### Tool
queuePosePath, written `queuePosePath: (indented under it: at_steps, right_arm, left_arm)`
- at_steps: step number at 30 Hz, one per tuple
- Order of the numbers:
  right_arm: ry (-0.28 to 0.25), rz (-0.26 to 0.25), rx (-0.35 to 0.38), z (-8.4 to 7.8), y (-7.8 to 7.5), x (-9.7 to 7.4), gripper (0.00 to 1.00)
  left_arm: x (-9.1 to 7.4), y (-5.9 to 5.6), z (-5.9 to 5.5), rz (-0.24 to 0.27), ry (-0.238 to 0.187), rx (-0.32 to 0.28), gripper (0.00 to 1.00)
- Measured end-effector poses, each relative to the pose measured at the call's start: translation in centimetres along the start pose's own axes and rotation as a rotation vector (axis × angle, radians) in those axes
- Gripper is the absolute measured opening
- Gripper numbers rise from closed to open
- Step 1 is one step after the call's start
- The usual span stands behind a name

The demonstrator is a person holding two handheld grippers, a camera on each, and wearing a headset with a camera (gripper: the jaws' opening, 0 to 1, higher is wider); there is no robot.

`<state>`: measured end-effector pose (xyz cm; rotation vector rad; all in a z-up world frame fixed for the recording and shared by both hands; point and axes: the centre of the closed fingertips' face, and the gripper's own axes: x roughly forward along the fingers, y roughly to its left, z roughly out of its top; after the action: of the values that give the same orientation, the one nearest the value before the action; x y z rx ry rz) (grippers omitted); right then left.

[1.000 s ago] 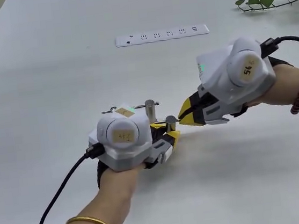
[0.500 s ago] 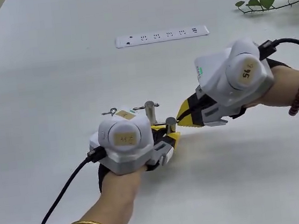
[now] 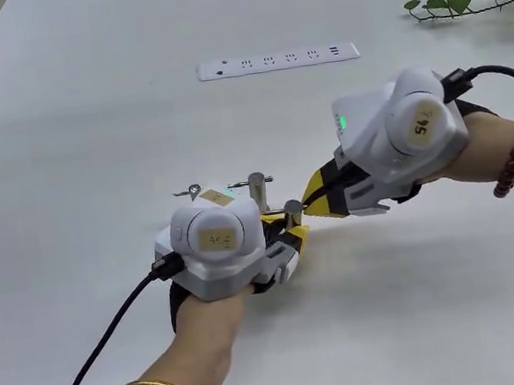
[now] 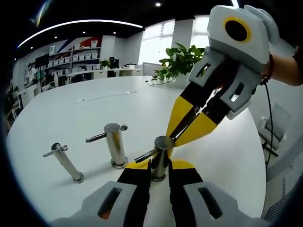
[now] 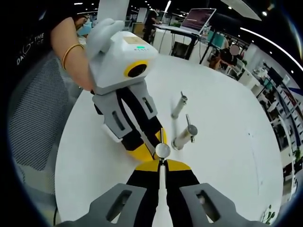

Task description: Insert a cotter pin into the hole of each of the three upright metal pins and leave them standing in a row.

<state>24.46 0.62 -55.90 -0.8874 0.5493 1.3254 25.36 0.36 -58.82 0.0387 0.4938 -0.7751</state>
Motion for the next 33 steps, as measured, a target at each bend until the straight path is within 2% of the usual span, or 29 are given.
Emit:
queuePosePath:
  at_steps: [7,14,20,24,33]
  right_arm:
    - [0.016,-0.007,0.016,-0.5,0.0,0.3,0.03]
    - [-0.029,-0.006,0.08,0.2,-0.1,0.3,0.08]
    - [-0.061,0.012,0.133,1.1,0.0,0.5,0.12]
    - [-0.064,0.021,0.157,1.3,0.1,0.8,0.12]
    - [-0.079,0.035,0.215,1.6,0.4,1.4,0.12]
  left_arm:
    - [0.0,0.1,-0.3,0.004,0.016,0.01,0.12]
    - [-0.6,0.6,-0.8,0.017,0.031,0.018,0.19]
    - [-1.3,0.2,-0.8,0.001,0.03,0.042,0.24]
    - [-1.6,-0.1,-1.1,-0.009,0.035,0.049,0.28]
    - [-2.3,-0.2,-0.9,-0.029,0.025,0.049,0.36]
